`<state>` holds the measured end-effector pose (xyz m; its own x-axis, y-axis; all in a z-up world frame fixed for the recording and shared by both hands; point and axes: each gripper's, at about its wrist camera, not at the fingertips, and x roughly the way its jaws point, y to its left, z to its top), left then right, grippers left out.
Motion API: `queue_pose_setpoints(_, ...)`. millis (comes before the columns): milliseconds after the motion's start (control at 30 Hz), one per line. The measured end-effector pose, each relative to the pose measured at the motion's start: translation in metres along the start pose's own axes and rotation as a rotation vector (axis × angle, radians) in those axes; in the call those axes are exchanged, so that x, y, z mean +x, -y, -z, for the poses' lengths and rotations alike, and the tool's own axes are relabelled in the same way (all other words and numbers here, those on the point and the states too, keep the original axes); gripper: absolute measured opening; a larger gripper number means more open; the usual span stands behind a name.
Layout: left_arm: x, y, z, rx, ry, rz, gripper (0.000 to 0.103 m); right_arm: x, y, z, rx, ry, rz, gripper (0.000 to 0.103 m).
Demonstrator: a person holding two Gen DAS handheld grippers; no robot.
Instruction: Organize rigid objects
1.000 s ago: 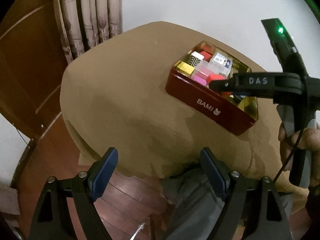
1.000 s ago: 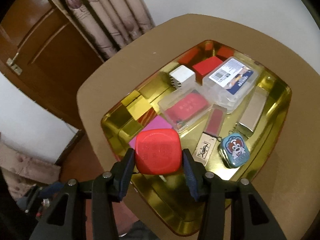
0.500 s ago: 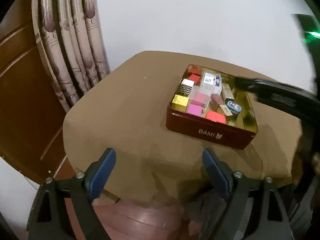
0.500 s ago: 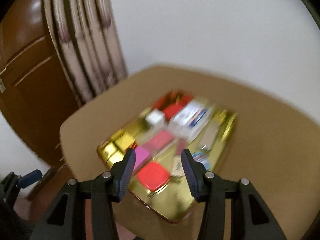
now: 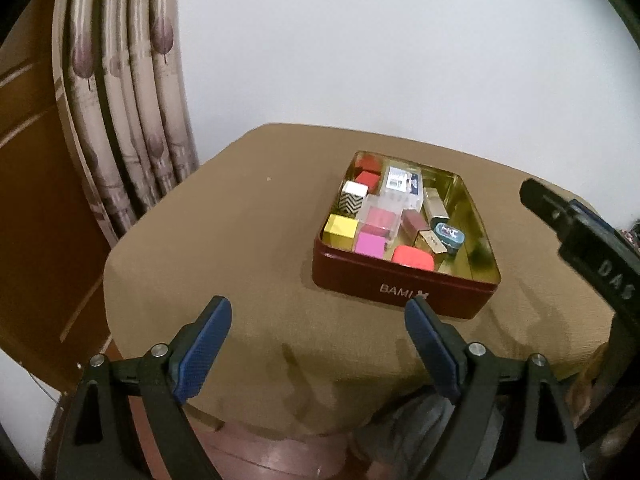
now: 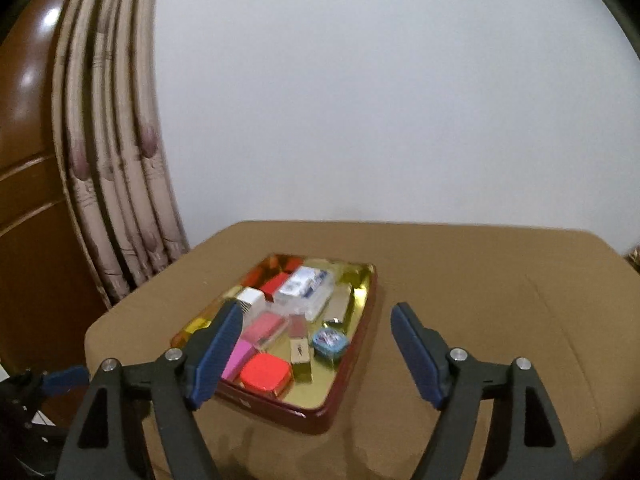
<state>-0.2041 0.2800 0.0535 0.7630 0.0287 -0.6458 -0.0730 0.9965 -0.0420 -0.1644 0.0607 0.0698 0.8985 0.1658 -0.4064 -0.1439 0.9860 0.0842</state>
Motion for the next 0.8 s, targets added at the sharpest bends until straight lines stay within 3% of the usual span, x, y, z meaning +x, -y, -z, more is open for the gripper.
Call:
queue_pose_setpoints(333,-0.006,0.011,-0.005,0.084,0.098,-0.038,0.086,-0.016,-0.001,0.0,-0.033,0.105,0.069,0.079)
queue_pose_setpoints(467,-0.007,0.014,-0.008,0.111,0.139,-0.022,0.086,-0.015,0.005,-0.001,-0.002,0.101,0.018,0.079)
queue_pose_setpoints(667,-0.006,0.017,-0.017,0.142,0.165,0.02,0.086,-0.022,0.008,0.004,0.024,0.185,0.052,0.079)
queue_pose_setpoints(800,-0.003,0.021,-0.021,0.163,0.169,0.048,0.088,-0.018,0.003,0.005,-0.008,0.18,0.063,0.079)
